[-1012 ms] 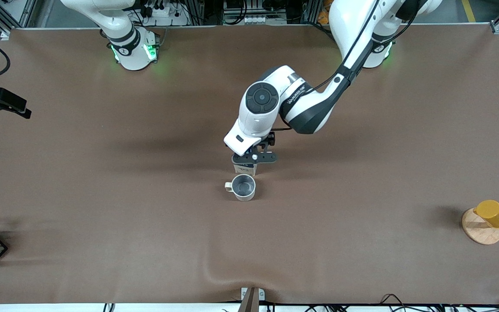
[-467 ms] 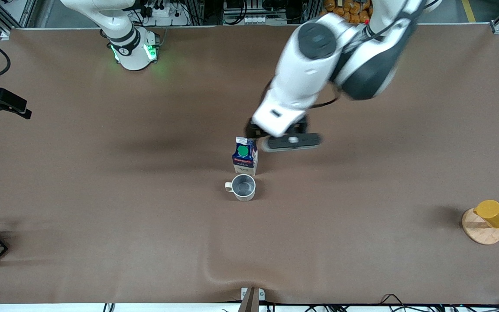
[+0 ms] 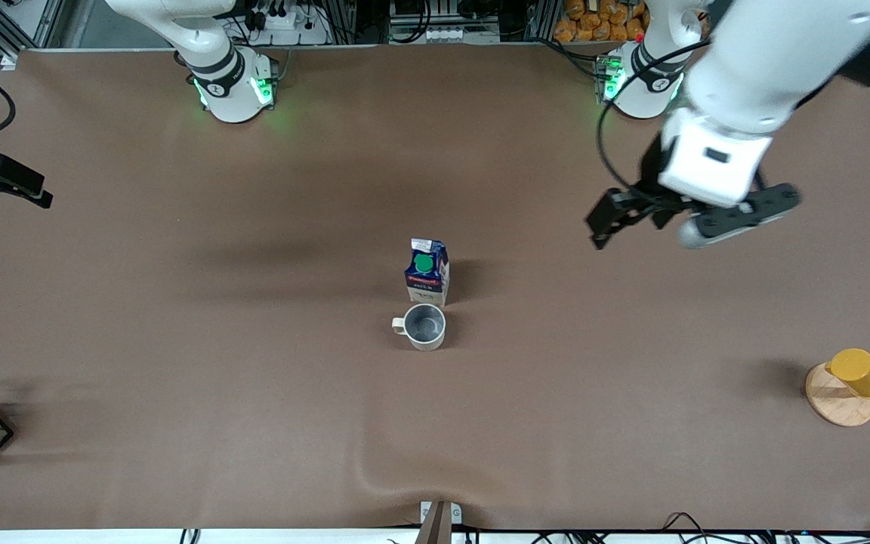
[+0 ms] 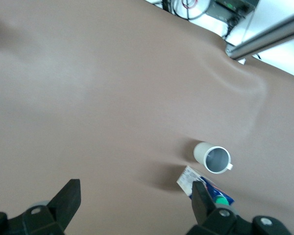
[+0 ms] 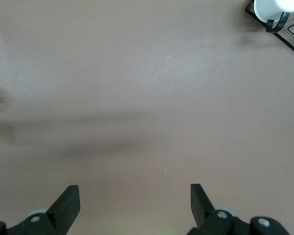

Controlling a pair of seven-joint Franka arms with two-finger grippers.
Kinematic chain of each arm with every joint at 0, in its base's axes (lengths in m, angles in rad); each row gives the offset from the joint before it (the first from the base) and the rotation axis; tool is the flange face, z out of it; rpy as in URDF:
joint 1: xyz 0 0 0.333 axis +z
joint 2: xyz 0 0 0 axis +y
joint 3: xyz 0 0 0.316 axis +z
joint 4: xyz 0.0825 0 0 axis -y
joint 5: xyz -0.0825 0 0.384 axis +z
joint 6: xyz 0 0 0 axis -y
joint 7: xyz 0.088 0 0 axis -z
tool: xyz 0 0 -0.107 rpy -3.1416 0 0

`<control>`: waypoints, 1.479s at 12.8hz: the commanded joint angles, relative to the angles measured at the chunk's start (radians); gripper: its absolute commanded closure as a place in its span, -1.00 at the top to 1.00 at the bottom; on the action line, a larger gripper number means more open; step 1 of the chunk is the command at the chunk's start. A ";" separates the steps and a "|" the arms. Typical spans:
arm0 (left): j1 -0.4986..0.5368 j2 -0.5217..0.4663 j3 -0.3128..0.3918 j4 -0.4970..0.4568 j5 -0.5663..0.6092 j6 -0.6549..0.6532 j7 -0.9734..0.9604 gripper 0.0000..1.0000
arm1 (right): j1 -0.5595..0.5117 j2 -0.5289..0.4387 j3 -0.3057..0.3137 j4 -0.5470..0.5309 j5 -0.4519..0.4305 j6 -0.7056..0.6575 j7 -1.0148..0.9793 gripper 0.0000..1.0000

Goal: Place milk next to cup

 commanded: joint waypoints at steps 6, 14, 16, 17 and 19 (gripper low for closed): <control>0.232 -0.088 -0.009 -0.045 0.015 -0.093 0.400 1.00 | 0.002 0.009 -0.008 0.022 0.015 -0.007 0.015 1.00; 0.305 -0.154 -0.010 -0.136 0.012 -0.102 0.502 1.00 | 0.001 0.009 -0.009 0.022 0.014 -0.007 0.015 1.00; 0.305 -0.157 -0.015 -0.139 0.012 -0.104 0.503 1.00 | 0.001 0.009 -0.009 0.024 0.014 -0.007 0.015 1.00; 0.305 -0.164 -0.016 -0.142 0.012 -0.104 0.503 1.00 | 0.001 0.009 -0.009 0.024 0.014 -0.007 0.015 1.00; 0.305 -0.182 -0.010 -0.169 0.012 -0.102 0.534 1.00 | 0.001 0.009 -0.008 0.024 0.014 -0.007 0.015 1.00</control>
